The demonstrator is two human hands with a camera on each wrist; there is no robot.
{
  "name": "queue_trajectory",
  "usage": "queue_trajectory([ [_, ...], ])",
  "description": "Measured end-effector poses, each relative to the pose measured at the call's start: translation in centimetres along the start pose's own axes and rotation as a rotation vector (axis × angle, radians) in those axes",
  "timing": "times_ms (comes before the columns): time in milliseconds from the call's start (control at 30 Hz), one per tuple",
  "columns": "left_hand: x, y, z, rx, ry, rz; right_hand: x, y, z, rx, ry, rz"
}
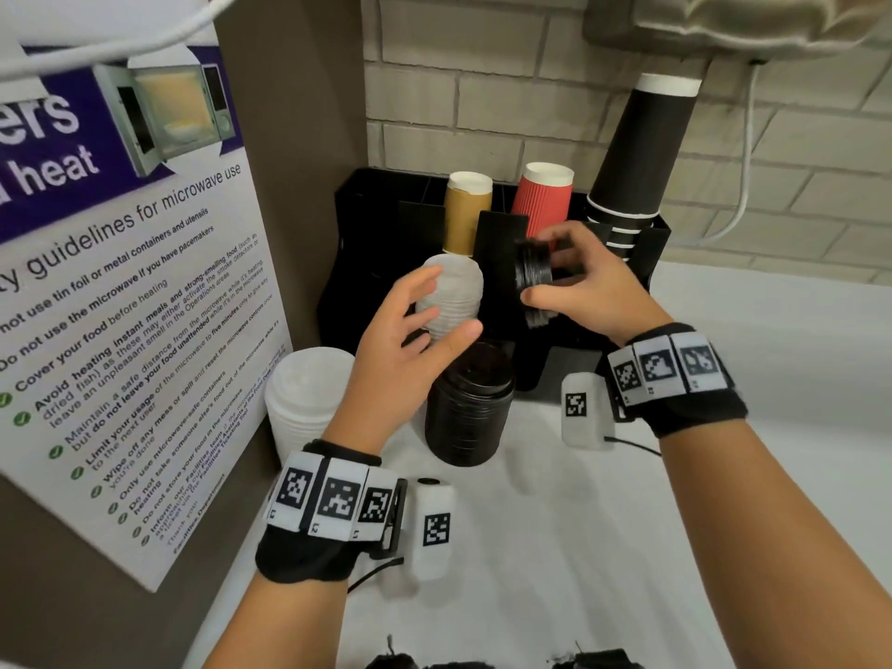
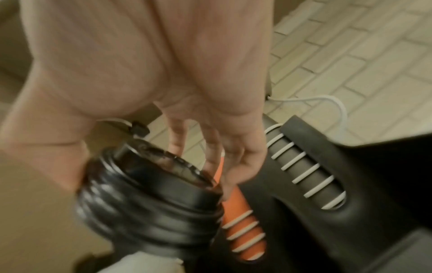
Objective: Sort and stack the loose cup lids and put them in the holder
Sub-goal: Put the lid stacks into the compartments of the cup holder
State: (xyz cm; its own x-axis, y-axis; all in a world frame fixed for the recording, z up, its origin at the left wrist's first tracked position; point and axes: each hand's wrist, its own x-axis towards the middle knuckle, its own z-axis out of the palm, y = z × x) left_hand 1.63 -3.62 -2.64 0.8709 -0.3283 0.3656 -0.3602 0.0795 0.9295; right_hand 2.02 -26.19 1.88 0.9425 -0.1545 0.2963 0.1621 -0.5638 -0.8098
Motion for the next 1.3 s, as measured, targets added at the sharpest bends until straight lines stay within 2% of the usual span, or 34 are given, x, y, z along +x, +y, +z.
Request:
queue_trajectory([
  [67, 0.1, 0.1, -0.1, 0.005, 0.031, 0.012, 0.8, 1.2, -0.3, -0.234, 0.027, 0.035],
  [267, 0.1, -0.1, -0.1, 0.039, 0.034, 0.004, 2.8, 3.0, 1.6, -0.811, -0.242, 0.14],
  [467, -0.1, -0.1, 0.1, 0.061, 0.037, -0.014, 3.2, 4.7, 4.5, -1.053, -0.472, 0.09],
  [633, -0.1, -0.1, 0.1, 0.078, 0.042, -0.014, 2.8, 6.4, 5.8, -1.198, -0.528, 0.028],
  [700, -0.1, -0.1, 0.2, 0.081, 0.045, -0.014, 2.9, 6.4, 5.7, -1.234, -0.596, 0.051],
  [767, -0.1, -0.1, 0.1, 0.088, 0.051, -0.011, 3.0, 5.9, 5.4, -1.223, -0.629, 0.086],
  [800, -0.1, -0.1, 0.1, 0.094, 0.055, -0.007, 3.0, 5.5, 5.1, -1.179, -0.593, 0.089],
  [867, -0.1, -0.1, 0.0, 0.096, 0.067, 0.0, 2.9, 4.8, 4.1, -0.959, -0.415, 0.054],
  [933, 0.0, -0.1, -0.1, 0.089, 0.085, 0.006, 2.1, 3.8, 3.3, -0.618, -0.171, -0.019],
  [1000, 0.0, -0.2, -0.2, 0.082, 0.099, 0.009, 0.4, 2.4, 3.5, -0.332, -0.059, -0.049],
  [1067, 0.0, -0.3, -0.2, 0.073, 0.106, 0.011, -1.5, 1.4, 4.6, -0.263, -0.162, 0.008],
  [1133, 0.0, -0.4, -0.3, 0.075, 0.104, 0.013, -3.1, 0.8, 5.8, -0.345, -0.278, 0.032],
  [1300, -0.1, -0.4, -0.4, 0.077, 0.1, 0.015, -3.9, 1.4, 7.5, -0.403, -0.208, -0.012],
])
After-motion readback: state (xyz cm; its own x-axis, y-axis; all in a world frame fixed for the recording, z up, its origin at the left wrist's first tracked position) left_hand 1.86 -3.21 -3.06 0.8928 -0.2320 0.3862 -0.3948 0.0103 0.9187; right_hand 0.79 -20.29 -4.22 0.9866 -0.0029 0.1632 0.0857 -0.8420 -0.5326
